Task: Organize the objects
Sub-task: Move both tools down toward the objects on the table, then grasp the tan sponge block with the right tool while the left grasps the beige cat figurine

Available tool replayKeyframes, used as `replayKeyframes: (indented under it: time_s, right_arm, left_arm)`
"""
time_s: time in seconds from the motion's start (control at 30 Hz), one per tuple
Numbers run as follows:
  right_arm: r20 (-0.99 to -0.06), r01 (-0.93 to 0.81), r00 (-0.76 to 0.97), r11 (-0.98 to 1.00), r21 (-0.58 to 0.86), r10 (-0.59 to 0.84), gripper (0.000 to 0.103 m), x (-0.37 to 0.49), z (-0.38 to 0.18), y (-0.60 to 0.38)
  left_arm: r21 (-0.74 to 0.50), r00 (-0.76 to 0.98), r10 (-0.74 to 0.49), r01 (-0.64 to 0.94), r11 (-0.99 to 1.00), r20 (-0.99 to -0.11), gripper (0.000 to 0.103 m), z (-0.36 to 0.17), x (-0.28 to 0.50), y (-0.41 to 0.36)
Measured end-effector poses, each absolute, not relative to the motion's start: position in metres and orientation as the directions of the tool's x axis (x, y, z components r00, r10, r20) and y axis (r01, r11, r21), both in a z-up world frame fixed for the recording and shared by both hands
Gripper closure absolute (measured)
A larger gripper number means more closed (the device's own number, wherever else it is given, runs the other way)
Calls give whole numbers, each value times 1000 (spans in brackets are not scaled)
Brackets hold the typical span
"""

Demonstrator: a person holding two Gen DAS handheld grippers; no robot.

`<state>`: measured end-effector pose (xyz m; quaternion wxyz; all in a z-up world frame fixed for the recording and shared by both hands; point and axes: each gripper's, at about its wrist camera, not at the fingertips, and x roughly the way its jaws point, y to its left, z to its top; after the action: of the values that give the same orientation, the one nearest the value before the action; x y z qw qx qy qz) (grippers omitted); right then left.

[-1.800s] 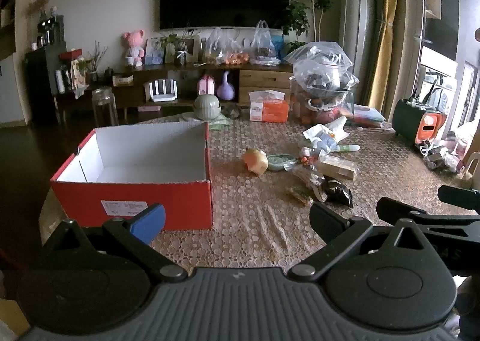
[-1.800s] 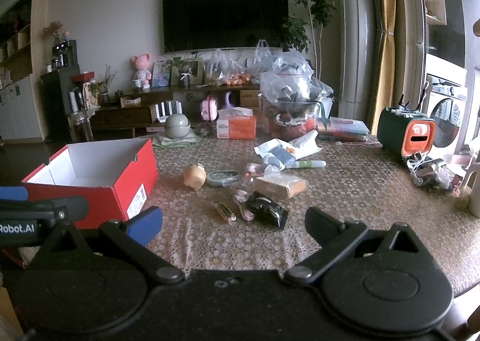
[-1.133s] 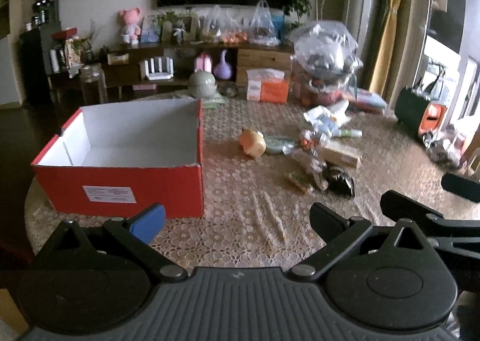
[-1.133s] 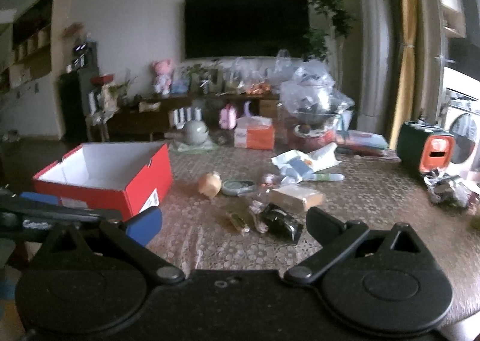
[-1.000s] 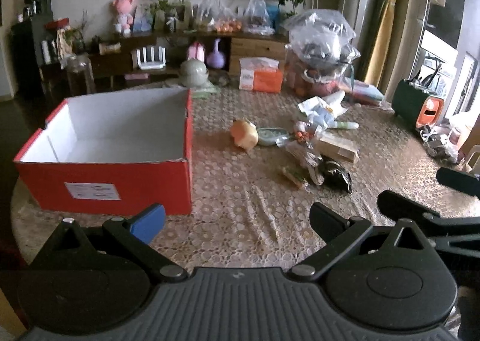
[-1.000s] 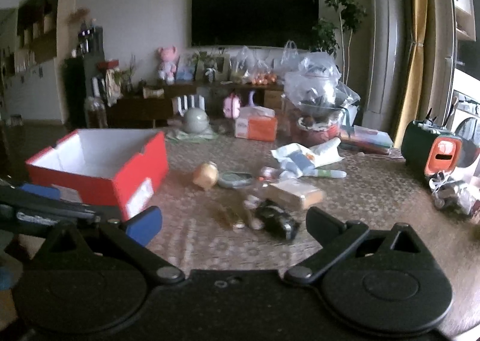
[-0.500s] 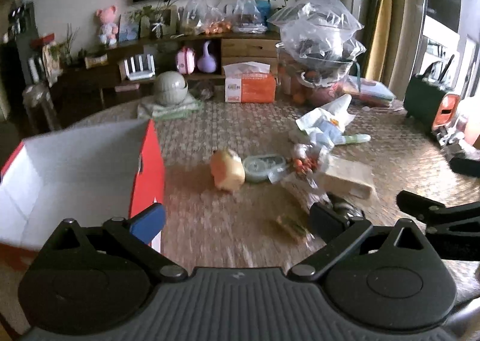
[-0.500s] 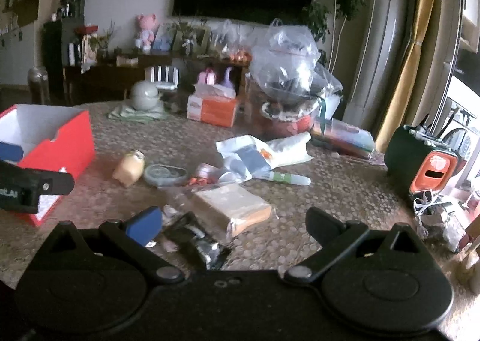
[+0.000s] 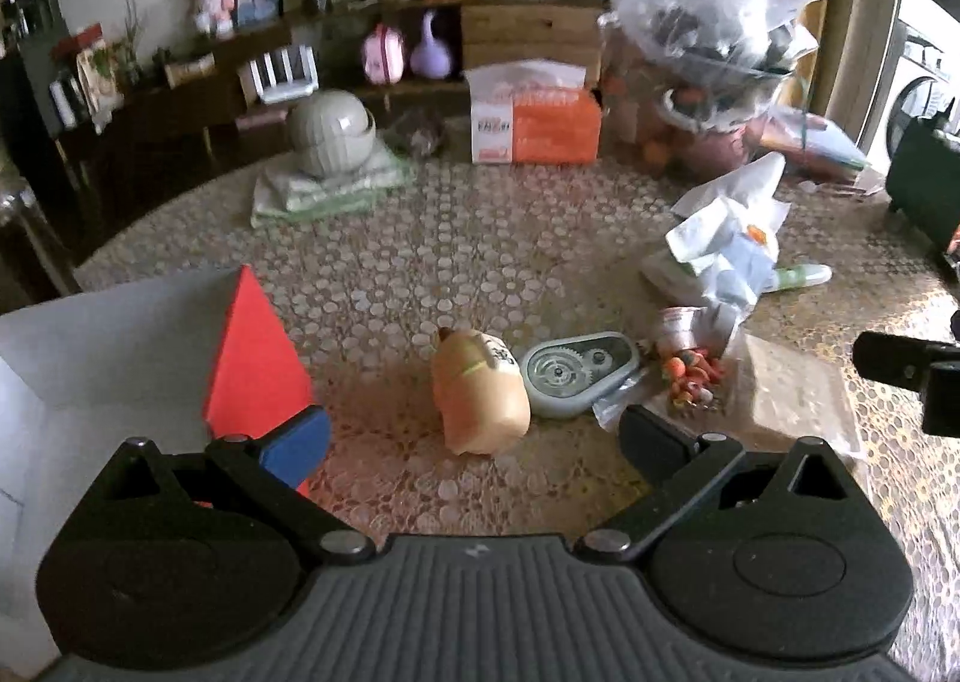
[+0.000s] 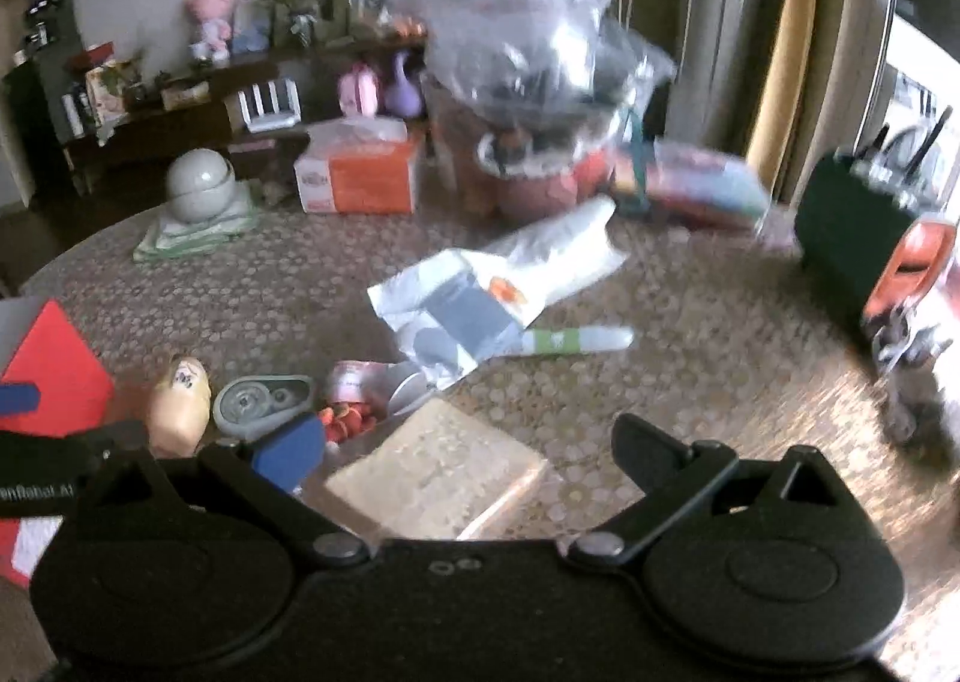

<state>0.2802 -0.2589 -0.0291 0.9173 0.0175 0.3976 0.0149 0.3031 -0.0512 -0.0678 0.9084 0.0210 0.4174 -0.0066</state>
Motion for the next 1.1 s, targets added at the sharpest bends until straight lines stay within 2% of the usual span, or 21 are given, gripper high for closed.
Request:
replayKeyframes:
  time_s: [0.43,0.67,0.87,1.03,1.1]
  right_arm:
    - [-884,208,468,974,89,-19,1,344,-90,-259]
    - [-908,275,417,946,174,46,1,347,-103,-266]
    - [-910,267,405,940,213,91,3,345,-108,-264]
    - [-904,260,417,941,217,94,5,342,-108,-264]
    - [-904,251,415,942,224,104,9,341,-107,-264]
  left_arm:
    - [21,545,12,11,1000,-838,0,-102,355,-48]
    - [9,524,12,-8,1000,-852,2,-116,369,-45]
    - [-14,505,-3,-19,1000,-863,25,-122,374,-40]
    - [-40,485,-21,-31,999,-874,53,-125,375,-35]
    - [-49,489,-25,-35,998,-872,54,-125,374,-34]
